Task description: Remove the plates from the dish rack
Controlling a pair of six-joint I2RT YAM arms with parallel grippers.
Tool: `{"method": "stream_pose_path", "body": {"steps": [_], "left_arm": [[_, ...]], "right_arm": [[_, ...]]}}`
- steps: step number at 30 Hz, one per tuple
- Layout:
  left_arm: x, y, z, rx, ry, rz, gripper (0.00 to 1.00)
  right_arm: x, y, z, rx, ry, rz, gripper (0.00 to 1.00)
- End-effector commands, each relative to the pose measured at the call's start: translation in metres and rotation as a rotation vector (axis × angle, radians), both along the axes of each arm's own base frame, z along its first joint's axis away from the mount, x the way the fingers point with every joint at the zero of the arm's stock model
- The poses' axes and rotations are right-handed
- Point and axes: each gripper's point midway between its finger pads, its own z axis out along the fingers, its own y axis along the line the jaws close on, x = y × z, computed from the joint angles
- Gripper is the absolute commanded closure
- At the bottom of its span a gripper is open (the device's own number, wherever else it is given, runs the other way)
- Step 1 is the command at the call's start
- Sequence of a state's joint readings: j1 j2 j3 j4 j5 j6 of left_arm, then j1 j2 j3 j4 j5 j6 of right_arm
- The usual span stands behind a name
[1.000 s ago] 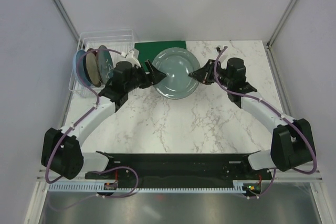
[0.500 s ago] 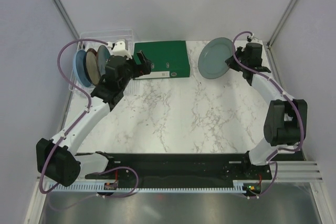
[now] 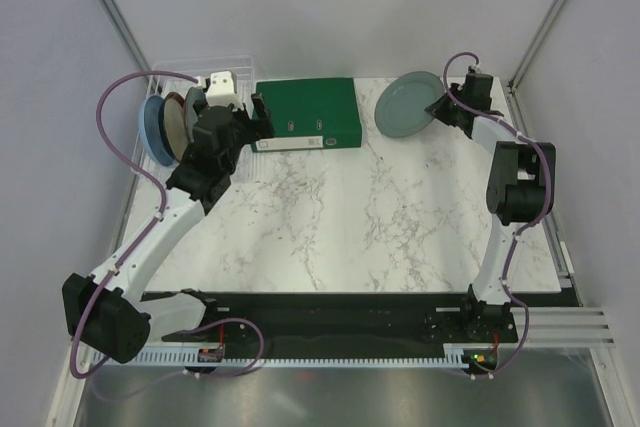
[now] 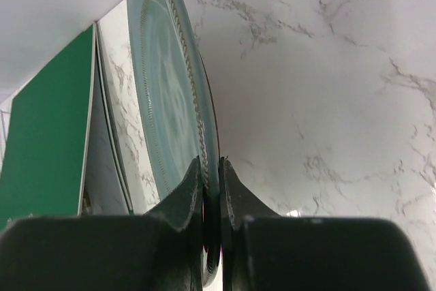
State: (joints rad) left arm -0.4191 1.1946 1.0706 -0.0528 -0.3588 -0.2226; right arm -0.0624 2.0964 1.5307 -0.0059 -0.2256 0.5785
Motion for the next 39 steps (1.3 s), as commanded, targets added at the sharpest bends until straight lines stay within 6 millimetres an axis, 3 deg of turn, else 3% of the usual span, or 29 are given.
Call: {"method": "stream_pose_path", "body": {"steps": [1,7,10,11,12,13,14,20,21,22,24,28,34,39], "left_arm": [[-0.003,0.019,0.023,0.046,-0.062,0.065,0.00],[-0.004,0.019,0.017,0.038,-0.044,0.060,0.00],[-0.006,0.021,0.012,0.041,-0.035,0.065,0.00],[-0.007,0.022,0.013,0.038,-0.039,0.070,0.00],[-0.008,0.022,0.010,0.041,-0.033,0.068,0.00],[-0.009,0.023,0.009,0.037,-0.032,0.070,0.00],[-0.009,0.023,0.009,0.038,-0.029,0.070,0.00],[-0.013,0.025,0.005,0.035,-0.016,0.071,0.00],[-0.014,0.025,0.005,0.034,-0.015,0.070,0.00],[-0.014,0.025,0.006,0.033,-0.018,0.072,0.00],[-0.015,0.027,0.003,0.037,-0.011,0.078,0.00],[-0.012,0.037,0.001,0.050,0.000,0.125,0.00],[0.001,0.075,-0.005,0.138,0.058,0.284,0.00],[0.014,0.091,-0.011,0.151,0.088,0.333,0.00]], "right_arm": [[0.035,0.012,0.024,0.111,-0.112,0.051,1.00],[0.034,0.021,-0.017,0.180,-0.025,0.074,1.00],[0.028,0.021,-0.034,0.179,0.026,0.066,0.77],[0.027,0.022,-0.036,0.182,0.034,0.071,0.94],[0.026,0.021,-0.039,0.174,0.038,0.069,0.99],[0.024,0.020,-0.041,0.172,0.046,0.061,0.95],[0.019,0.018,-0.048,0.171,0.065,0.055,0.71],[0.003,0.020,-0.076,0.200,0.166,0.046,0.57],[0.001,0.021,-0.079,0.202,0.177,0.047,0.52],[-0.002,0.019,-0.083,0.193,0.190,0.036,0.39],[-0.007,0.017,-0.088,0.177,0.203,0.034,0.38],[-0.018,0.011,-0.087,0.132,0.214,0.025,0.35],[-0.037,-0.026,-0.071,-0.084,0.237,-0.070,0.22],[-0.052,-0.048,-0.060,-0.209,0.269,-0.113,0.21]]}}
